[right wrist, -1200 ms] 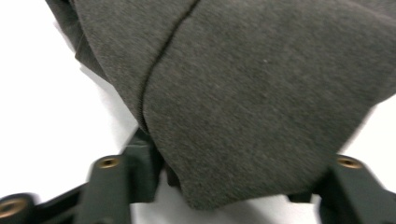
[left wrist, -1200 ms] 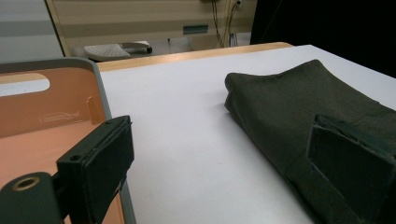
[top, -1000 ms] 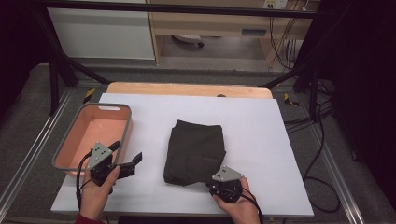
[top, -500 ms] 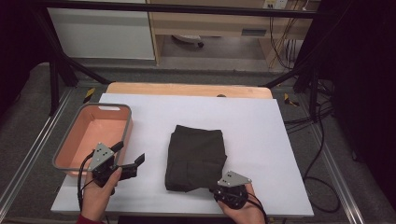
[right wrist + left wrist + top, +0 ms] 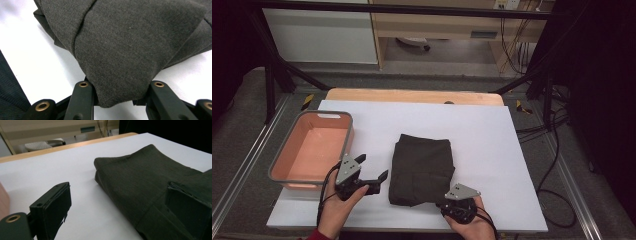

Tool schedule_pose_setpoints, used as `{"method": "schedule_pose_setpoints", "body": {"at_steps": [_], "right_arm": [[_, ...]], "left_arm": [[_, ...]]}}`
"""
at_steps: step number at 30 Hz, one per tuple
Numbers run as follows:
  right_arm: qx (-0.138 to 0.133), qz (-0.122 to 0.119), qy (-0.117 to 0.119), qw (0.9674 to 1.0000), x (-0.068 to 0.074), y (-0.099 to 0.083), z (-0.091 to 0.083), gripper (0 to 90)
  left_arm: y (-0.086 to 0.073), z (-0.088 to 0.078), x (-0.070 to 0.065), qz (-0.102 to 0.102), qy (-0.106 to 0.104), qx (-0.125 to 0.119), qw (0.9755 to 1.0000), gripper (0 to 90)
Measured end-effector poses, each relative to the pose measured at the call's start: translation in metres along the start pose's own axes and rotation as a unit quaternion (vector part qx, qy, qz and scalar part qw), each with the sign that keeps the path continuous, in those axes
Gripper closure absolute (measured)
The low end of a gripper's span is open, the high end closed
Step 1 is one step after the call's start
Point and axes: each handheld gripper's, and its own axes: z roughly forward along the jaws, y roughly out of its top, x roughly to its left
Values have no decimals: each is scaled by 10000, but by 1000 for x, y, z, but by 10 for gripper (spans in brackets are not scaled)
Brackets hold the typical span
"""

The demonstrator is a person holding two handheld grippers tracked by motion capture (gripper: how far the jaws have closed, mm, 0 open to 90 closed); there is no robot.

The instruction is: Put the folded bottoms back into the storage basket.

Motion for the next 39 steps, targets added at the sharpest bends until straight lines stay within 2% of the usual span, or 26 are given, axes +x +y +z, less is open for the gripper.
{"method": "schedule_pose_setpoints", "body": {"at_steps": [1,2,4,7,9,11,14,17,20,22,23,24,28,30,33,34,35,36,37,38,39], "right_arm": [[0,0,0,10000,0,0,0,687],[7,-11,5,10000,0,0,0,685],[7,-16,4,10000,0,-1,0,685],[24,-44,4,10000,0,0,1,683],[35,-44,0,10000,0,0,1,682],[20,-30,2,10000,1,-1,2,680],[46,-80,-8,10000,1,-1,2,679],[40,-76,18,10000,0,-1,2,679],[44,-73,28,10000,0,-1,2,679],[57,-90,33,9999,0,0,2,678],[62,-101,30,9999,0,0,2,677],[61,-107,26,9999,0,0,2,676],[61,-90,14,9999,1,-1,2,673],[64,-96,13,9999,1,-1,2,673],[76,-92,34,9999,0,-1,2,671],[74,-100,46,9999,0,-1,2,671],[72,-92,51,9999,0,-1,2,670],[72,-92,51,9999,0,-1,2,670],[74,-86,48,9999,0,-1,2,669],[77,-89,49,9999,0,-1,2,669],[84,-99,53,9999,0,-1,2,669]], "left_arm": [[0,0,0,0,0,0,10000,78],[2,11,-1,-71,-47,99,9999,85],[2,17,-4,-90,-67,168,9998,85],[8,32,-10,13,-141,290,9995,86],[13,42,-13,49,-135,278,9995,89],[25,55,-11,-53,-163,209,9996,97],[31,68,-8,36,-119,244,9996,102],[36,89,0,-121,-100,389,9991,107],[34,107,7,-322,23,572,9978,132],[31,120,12,-387,67,886,9953,134],[31,120,12,-387,67,886,9953,134],[28,124,13,-408,67,990,9942,135],[17,137,16,-860,-297,1371,9864,116],[17,139,16,-898,-333,1384,9857,112],[13,144,18,-1130,-447,1412,9825,105],[13,144,18,-1130,-447,1412,9825,105],[10,147,19,-1300,-556,1447,9793,104],[10,147,19,-1300,-556,1447,9793,101],[8,150,21,-1497,-697,1461,9754,105],[8,150,21,-1497,-697,1461,9754,118],[7,152,21,-1548,-797,1473,9736,128]]}}
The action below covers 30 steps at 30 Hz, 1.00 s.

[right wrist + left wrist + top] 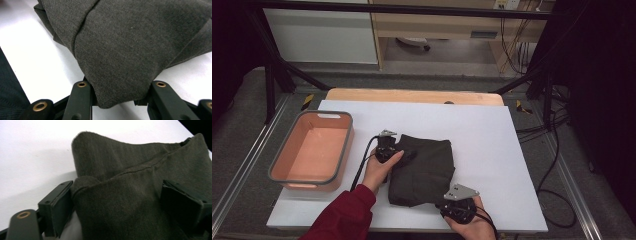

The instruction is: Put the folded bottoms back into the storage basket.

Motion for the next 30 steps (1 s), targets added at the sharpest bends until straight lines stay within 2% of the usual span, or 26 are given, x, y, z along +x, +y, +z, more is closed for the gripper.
{"method": "schedule_pose_setpoints", "body": {"at_steps": [5,8,9,10,11,12,13,14,16,19,25,27,30], "right_arm": [[-3,17,11,10000,0,0,0,668],[-1,13,14,10000,0,0,1,669],[3,11,13,10000,0,0,1,668],[9,9,14,10000,0,0,1,668],[9,9,14,10000,0,0,1,668],[11,11,13,10000,0,0,1,669],[7,19,13,10000,0,0,1,669],[4,19,13,10000,0,0,1,669],[6,14,3,10000,0,0,1,670],[16,-14,-21,10000,0,1,1,678],[-47,-67,-114,9999,2,3,-1,700],[-150,-68,-131,9998,2,5,-4,706],[-277,-46,-148,9995,2,6,-7,707]], "left_arm": [[0,0,3,-83,-94,25,9999,135],[0,1,4,-77,-183,22,9998,188],[0,0,6,-152,-356,-16,9992,249],[0,0,6,-152,-356,-16,9992,291],[0,0,6,-148,-423,-31,9990,291],[1,0,6,-137,-439,-48,9989,340],[1,-1,6,-153,-488,-77,9987,464],[2,-2,6,-173,-521,-95,9984,519],[4,-4,5,-173,-523,-136,9984,630],[4,-5,3,-97,-486,-170,9986,727],[9,-14,-6,62,-362,-300,9989,779],[15,-21,-13,206,-316,-405,9985,786],[18,-26,-17,272,-309,-477,9980,789]]}}
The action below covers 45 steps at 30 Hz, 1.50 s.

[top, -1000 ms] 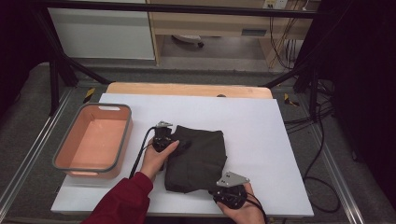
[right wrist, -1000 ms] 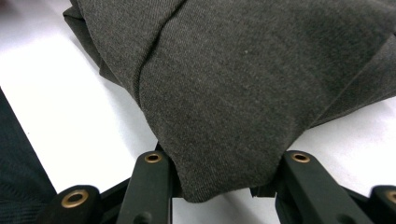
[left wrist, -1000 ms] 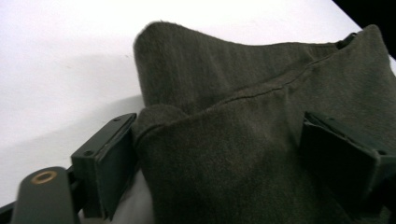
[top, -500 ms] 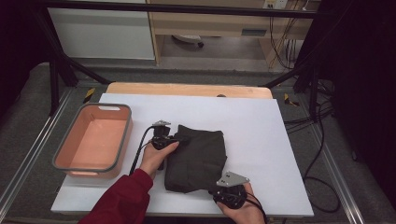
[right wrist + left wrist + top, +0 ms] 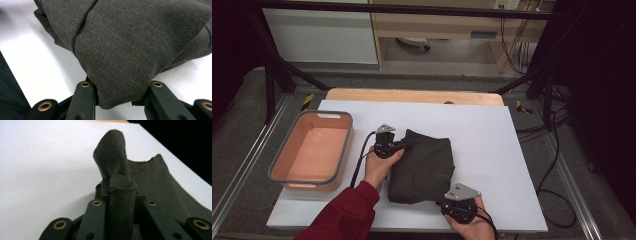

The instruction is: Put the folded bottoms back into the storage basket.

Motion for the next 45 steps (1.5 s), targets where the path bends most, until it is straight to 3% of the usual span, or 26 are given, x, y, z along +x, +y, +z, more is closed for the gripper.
{"method": "schedule_pose_setpoints", "body": {"at_steps": [8,26,30,34,45], "right_arm": [[-268,7,-9,9996,1,3,-6,709],[-437,-97,103,9989,3,24,-12,709],[-432,-80,122,9990,2,25,-13,709],[-474,-81,157,9987,2,30,-15,709],[-596,-126,205,9979,2,41,-20,708]], "left_arm": [[18,-15,-16,306,55,-183,9993,790],[36,-32,-18,427,106,-313,9985,792],[38,-33,-19,346,74,-372,9987,792],[46,-38,-24,487,70,-413,9979,792],[58,-51,-28,592,110,-511,9969,792]]}}
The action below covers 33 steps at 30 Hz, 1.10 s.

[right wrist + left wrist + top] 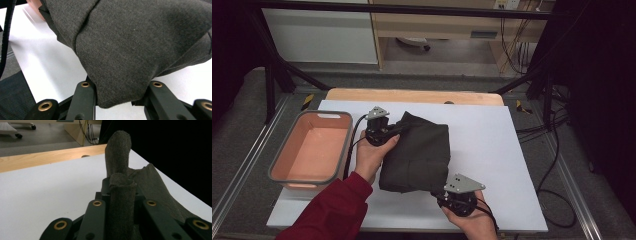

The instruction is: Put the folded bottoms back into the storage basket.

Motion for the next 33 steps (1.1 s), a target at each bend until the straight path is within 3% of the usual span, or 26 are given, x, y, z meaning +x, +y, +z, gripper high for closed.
{"method": "schedule_pose_setpoints", "body": {"at_steps": [10,33], "right_arm": [[-26,-7,101,9999,-1,20,4,708],[12,-356,389,9986,1,80,31,708]], "left_arm": [[17,-12,6,50,105,-43,9999,792],[47,-57,39,-28,512,-323,9982,792]]}}
